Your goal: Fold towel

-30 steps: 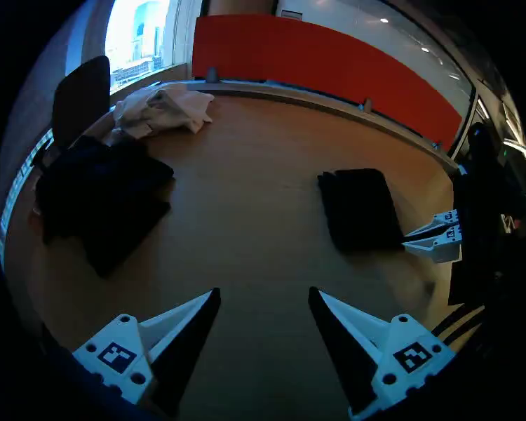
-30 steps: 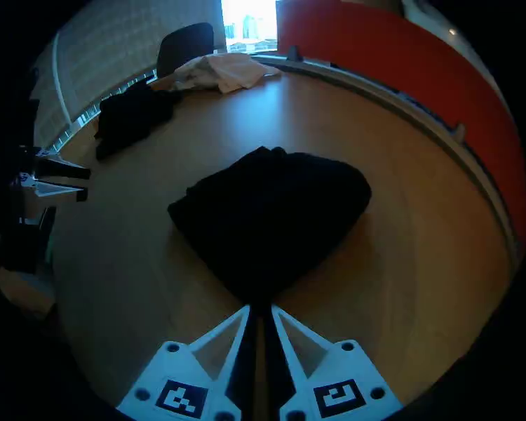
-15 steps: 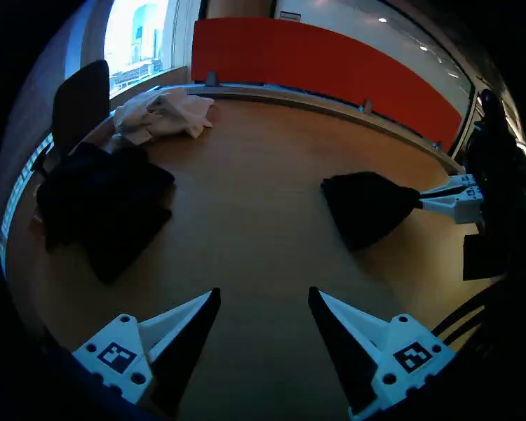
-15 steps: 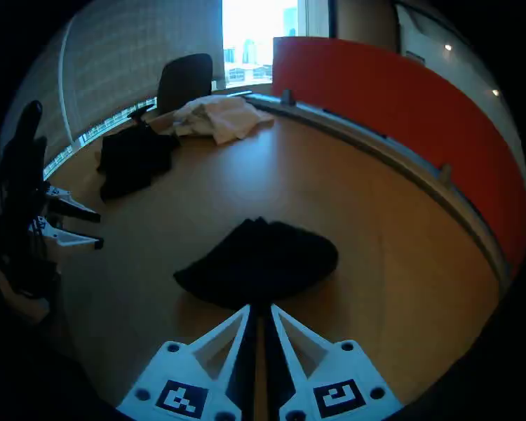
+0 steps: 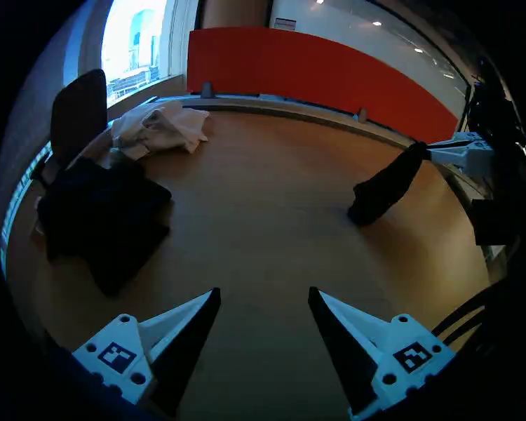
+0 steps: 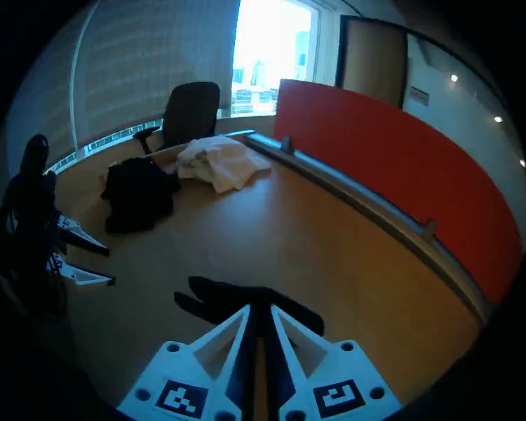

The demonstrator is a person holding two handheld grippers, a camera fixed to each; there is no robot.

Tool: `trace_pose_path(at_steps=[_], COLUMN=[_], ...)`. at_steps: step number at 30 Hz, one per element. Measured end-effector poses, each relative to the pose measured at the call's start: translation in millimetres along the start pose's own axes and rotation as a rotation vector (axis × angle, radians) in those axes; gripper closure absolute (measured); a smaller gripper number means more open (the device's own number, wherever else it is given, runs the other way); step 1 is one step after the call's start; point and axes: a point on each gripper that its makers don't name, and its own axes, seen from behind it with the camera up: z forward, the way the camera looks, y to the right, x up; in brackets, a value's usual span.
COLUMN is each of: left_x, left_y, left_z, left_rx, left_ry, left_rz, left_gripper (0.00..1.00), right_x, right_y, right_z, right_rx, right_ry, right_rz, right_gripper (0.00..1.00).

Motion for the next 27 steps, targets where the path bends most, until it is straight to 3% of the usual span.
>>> trace_pose_path(at_steps=[12, 27], left_x=[3.9, 8.9], left_y=[4.8, 13.2], left_z=[-1.7, 1.1], left_rx=[-0.012, -0.029], left_ry=[0.004, 0.000], left_rz=[0.007, 0.031], left_gripper=[0.07, 0.07], right_x=[1.1, -11.7], right_y=[22.2, 52.0], right_z=[-24.7, -55.5], right_rx=[-0.042, -0.083], right_ry=[-0.014, -0.021], right_rz=[-0.010, 0.019], right_gripper=[0.95, 0.95])
